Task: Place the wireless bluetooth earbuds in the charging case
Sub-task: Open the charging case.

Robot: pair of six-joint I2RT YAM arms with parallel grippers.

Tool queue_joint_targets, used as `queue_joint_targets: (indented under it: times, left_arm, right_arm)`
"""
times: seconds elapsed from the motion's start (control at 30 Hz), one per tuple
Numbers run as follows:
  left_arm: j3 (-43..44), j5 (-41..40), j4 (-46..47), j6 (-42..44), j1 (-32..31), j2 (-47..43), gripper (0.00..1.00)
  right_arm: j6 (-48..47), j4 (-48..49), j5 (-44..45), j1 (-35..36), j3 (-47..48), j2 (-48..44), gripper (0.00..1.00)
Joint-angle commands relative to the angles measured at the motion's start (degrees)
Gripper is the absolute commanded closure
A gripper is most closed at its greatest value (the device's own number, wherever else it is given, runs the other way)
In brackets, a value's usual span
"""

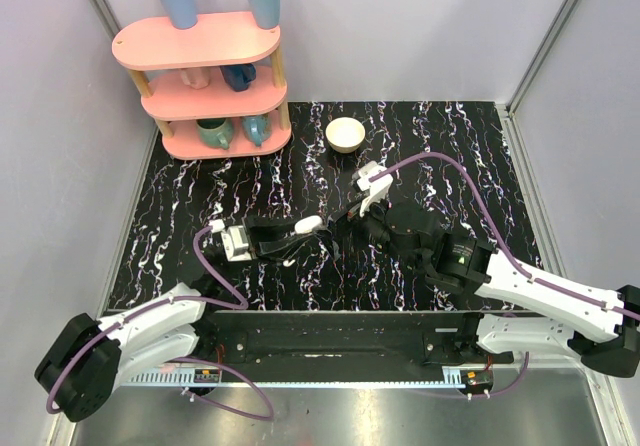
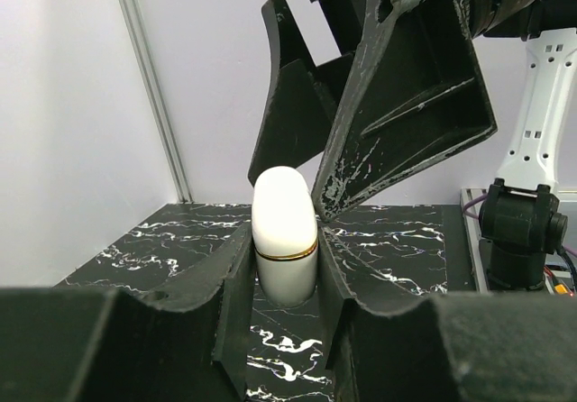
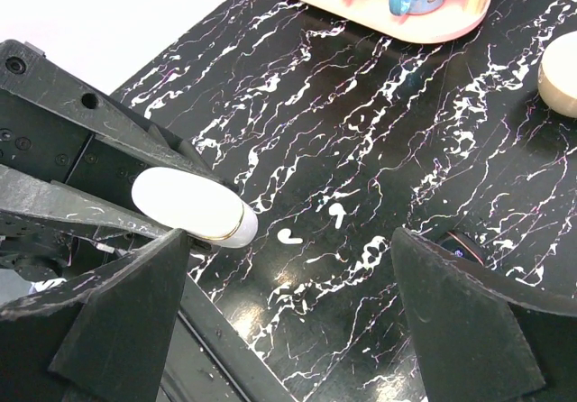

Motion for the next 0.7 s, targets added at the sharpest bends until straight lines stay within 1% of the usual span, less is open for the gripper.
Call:
queue_joint_targets:
  times: [0.0, 0.67]
  left_arm:
    - [0.4, 6.2, 21.7, -1.1, -0.5, -1.2, 1.00]
    - [0.1, 6.6, 21.0, -1.1, -0.8, -2.1, 1.00]
  right_arm:
    - [-1.7, 4.2, 4.3, -0.3, 2.6, -0.3, 0.00]
    - [-4.1, 6.7, 4.1, -0.7, 3.8, 1.2, 0.00]
